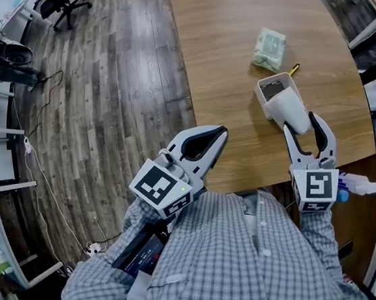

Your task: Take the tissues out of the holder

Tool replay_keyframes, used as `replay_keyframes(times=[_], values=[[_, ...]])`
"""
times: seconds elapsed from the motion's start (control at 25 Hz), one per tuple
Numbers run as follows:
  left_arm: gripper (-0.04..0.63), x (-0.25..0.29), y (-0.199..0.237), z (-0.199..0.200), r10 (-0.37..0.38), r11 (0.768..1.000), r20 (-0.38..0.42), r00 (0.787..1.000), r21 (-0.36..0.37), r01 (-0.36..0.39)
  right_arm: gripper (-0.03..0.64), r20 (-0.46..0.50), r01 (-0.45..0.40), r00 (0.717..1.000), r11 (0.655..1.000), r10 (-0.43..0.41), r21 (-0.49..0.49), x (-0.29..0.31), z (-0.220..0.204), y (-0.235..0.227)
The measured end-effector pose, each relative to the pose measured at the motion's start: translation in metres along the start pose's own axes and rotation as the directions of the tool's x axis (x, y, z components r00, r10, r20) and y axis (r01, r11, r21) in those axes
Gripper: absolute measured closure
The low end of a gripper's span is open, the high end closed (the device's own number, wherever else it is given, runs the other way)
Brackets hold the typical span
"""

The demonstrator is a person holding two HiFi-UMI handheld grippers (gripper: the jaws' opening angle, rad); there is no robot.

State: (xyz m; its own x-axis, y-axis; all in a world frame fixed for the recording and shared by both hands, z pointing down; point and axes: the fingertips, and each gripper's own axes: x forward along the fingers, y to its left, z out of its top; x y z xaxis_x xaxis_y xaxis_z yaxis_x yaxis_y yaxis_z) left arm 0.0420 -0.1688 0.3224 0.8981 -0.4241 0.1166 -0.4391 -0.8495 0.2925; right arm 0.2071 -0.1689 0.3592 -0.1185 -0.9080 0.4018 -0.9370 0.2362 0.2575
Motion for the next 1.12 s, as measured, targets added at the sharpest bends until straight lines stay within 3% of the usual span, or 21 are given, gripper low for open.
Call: replay_keyframes(times=[1.12], values=[[0.588,-0.002,-0.001,0.007,-0.016,1.0,0.025,1.0,0.023,0.016,0.351,0.059,-0.001,0.998,1.0,0.001,0.0,-0.016,0.017,0.008]])
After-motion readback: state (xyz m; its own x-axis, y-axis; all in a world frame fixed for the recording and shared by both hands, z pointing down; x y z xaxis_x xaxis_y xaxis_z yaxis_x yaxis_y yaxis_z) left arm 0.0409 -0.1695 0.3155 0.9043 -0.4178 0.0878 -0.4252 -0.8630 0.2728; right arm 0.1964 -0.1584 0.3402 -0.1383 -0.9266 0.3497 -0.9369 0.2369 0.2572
